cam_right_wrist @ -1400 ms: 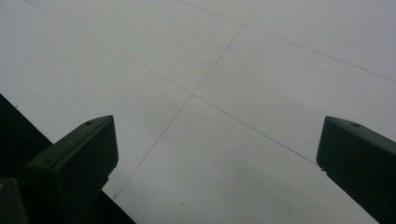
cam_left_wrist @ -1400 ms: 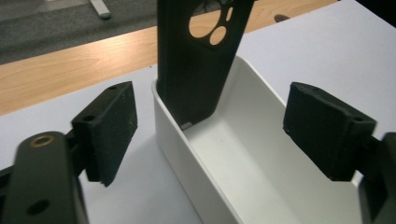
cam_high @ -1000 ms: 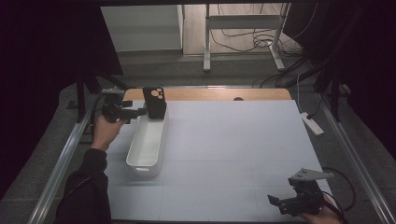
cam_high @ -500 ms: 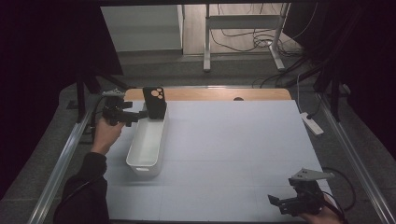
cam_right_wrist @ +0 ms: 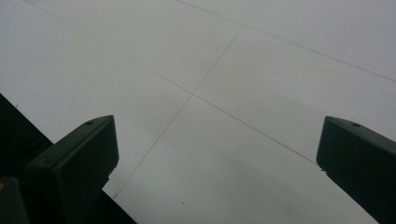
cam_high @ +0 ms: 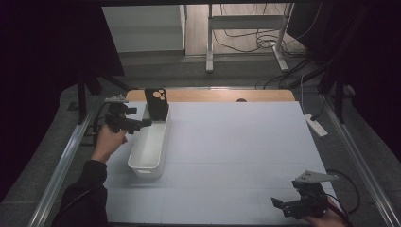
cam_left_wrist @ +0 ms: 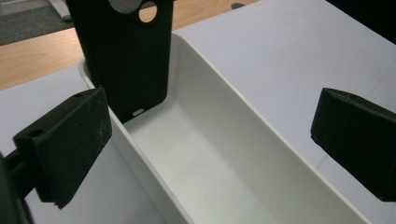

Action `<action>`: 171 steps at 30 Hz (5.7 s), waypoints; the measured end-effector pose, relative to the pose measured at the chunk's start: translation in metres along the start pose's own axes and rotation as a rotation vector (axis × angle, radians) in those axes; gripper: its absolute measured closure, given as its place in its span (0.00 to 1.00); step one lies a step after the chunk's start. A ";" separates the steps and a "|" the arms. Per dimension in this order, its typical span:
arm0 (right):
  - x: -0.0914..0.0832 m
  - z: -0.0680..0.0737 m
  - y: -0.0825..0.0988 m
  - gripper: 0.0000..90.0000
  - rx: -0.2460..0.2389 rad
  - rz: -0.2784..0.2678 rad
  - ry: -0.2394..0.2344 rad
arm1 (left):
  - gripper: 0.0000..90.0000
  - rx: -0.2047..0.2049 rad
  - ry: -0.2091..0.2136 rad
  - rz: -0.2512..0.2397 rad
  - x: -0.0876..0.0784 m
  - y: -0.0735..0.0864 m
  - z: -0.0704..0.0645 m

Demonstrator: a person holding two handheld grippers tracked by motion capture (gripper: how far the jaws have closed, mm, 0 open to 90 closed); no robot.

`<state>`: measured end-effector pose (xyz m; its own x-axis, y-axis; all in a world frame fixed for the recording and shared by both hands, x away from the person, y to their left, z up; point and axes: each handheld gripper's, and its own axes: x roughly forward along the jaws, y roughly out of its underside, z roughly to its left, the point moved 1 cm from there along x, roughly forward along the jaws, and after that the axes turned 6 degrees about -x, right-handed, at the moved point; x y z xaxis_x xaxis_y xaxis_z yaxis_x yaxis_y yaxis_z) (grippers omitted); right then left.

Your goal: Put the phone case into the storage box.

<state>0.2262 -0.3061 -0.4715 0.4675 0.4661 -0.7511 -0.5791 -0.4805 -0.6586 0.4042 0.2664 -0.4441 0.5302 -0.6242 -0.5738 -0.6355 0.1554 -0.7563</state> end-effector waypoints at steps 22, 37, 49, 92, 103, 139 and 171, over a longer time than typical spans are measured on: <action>0.000 0.000 0.000 0.00 -0.004 0.007 0.006 | 0.00 0.040 0.045 -0.008 -0.008 0.014 -0.027; 0.000 0.001 0.000 0.00 -0.004 0.005 0.004 | 0.00 0.062 0.091 -0.003 -0.011 0.028 -0.043; 0.000 0.001 0.000 0.00 -0.006 0.006 0.003 | 0.00 0.052 0.105 -0.042 -0.016 0.039 -0.055; 0.000 0.001 0.000 0.00 -0.011 -0.001 0.001 | 0.00 0.064 0.015 -0.086 -0.055 0.087 -0.097; 0.000 0.002 0.000 0.00 -0.013 0.002 0.002 | 0.00 0.063 0.011 -0.085 -0.067 0.102 -0.107; 0.000 0.001 0.000 0.00 -0.006 0.002 -0.003 | 0.00 0.003 -0.081 -0.022 -0.087 0.161 -0.117; 0.000 0.002 0.000 0.00 -0.005 -0.003 0.012 | 0.00 -0.042 -0.140 0.048 -0.094 0.191 -0.121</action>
<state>0.2251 -0.3049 -0.4709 0.4771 0.4592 -0.7493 -0.5744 -0.4823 -0.6613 0.1651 0.2620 -0.4967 0.5702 -0.5032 -0.6494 -0.6831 0.1488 -0.7150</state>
